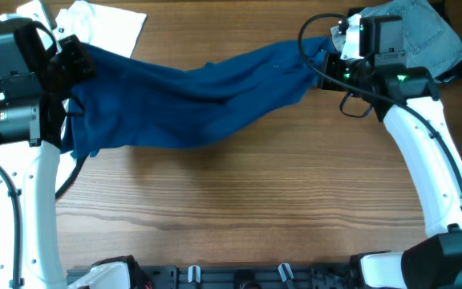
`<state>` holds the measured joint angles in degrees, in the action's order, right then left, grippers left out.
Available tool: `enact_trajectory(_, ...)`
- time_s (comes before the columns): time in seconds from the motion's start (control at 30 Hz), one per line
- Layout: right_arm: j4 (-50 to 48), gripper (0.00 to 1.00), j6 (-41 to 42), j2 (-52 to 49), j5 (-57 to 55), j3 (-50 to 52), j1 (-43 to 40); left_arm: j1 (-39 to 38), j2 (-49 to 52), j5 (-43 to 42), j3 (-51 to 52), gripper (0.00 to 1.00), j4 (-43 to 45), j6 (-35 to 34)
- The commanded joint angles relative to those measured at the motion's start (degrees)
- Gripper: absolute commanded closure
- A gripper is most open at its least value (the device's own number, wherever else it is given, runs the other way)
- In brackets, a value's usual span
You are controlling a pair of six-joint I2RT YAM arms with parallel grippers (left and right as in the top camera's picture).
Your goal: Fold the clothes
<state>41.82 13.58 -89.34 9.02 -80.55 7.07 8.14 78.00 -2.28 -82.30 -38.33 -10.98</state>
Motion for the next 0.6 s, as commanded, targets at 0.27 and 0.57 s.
enact_trajectory(0.27, -1.70, 0.96, 0.35, 1.03, 5.25, -0.22, -11.17, 0.31, 9.40, 2.89, -0.11, 0.96, -9.57, 0.26)
enact_trajectory(0.57, -2.34, 0.96, 0.33, -0.07, 4.98, -0.20, -11.43, -6.01, 9.51, 4.02, 0.48, 0.96, -22.84, -1.22)
